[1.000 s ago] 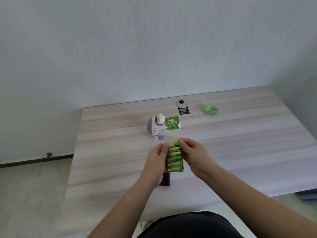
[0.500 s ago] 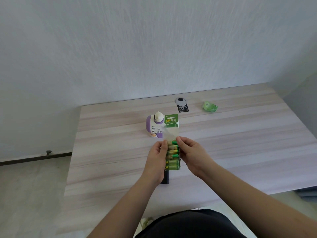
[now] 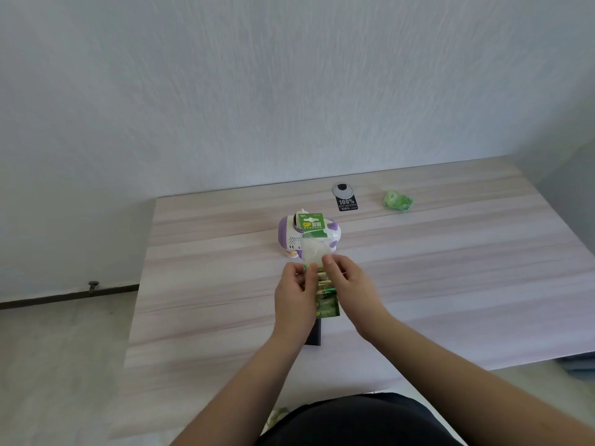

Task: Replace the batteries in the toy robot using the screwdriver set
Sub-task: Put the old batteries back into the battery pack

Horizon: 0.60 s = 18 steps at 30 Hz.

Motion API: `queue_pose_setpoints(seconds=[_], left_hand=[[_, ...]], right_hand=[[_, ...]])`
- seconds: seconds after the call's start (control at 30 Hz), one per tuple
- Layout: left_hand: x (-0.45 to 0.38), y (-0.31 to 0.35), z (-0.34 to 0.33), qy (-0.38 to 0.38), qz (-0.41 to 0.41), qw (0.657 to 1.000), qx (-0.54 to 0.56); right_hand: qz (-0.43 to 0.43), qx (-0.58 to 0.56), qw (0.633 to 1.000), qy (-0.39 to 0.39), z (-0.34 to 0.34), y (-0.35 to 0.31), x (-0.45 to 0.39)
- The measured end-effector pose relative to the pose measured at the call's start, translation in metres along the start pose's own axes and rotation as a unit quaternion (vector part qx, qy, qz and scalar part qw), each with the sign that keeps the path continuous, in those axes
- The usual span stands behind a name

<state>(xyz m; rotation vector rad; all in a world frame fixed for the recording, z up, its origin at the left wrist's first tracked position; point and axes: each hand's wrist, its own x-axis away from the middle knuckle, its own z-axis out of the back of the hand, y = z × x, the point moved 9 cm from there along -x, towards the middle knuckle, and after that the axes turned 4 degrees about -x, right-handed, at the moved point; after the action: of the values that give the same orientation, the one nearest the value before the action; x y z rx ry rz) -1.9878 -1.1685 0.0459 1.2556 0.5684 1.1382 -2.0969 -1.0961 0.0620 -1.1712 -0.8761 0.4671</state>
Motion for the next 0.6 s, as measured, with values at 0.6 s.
queue_pose_setpoints(seconds=[0.6], left_hand=[[-0.004,-0.024,-0.011,-0.102,0.149,0.967,0.183]], right_hand=[[-0.052,-0.098,0.994,-0.004,0.002,0.016,-0.012]])
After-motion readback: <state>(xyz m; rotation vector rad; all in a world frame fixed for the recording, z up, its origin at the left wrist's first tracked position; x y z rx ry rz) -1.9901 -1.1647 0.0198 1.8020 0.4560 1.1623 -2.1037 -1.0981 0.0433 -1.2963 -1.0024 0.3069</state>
